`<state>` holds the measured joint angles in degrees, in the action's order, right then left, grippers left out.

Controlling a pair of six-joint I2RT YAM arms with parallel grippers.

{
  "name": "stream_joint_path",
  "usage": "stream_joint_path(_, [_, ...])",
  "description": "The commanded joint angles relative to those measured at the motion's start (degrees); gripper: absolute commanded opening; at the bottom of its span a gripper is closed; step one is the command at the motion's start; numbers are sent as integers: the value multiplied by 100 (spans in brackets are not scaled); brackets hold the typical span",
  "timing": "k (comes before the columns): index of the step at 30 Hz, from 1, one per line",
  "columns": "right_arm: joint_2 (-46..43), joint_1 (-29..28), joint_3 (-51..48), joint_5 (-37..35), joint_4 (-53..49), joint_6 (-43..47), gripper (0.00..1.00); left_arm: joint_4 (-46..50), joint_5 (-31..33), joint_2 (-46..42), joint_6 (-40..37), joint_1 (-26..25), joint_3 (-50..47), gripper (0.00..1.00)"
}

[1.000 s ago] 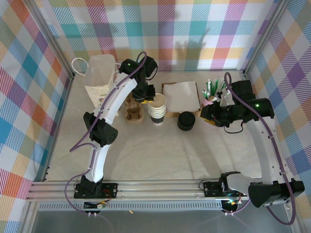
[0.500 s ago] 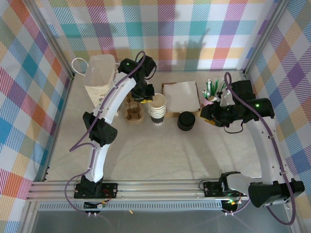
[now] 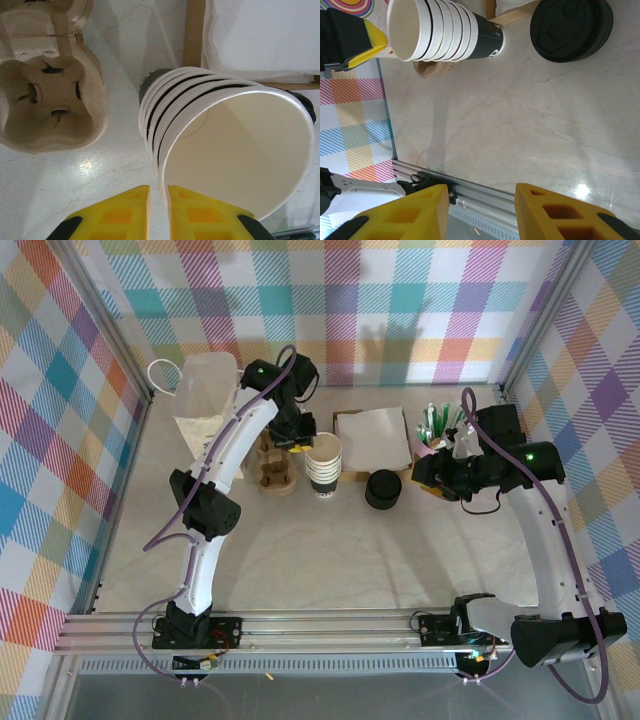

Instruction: Pack the takeout coffee

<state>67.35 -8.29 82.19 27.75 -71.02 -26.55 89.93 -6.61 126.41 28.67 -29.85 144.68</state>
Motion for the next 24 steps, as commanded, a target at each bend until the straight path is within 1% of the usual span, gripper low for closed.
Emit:
stream_joint_path(1, [-12,-33,107,143,-43,46,40,218,-143,119,-96,40,83,17])
stream_joint_path(16, [-73,-27,-87,143,14,53,42,218,-259,191,-145,41,81,17])
stream_joint_path(24, [-124,-32,-151,145,63,22,42,245,-289,209,-186,49,83,12])
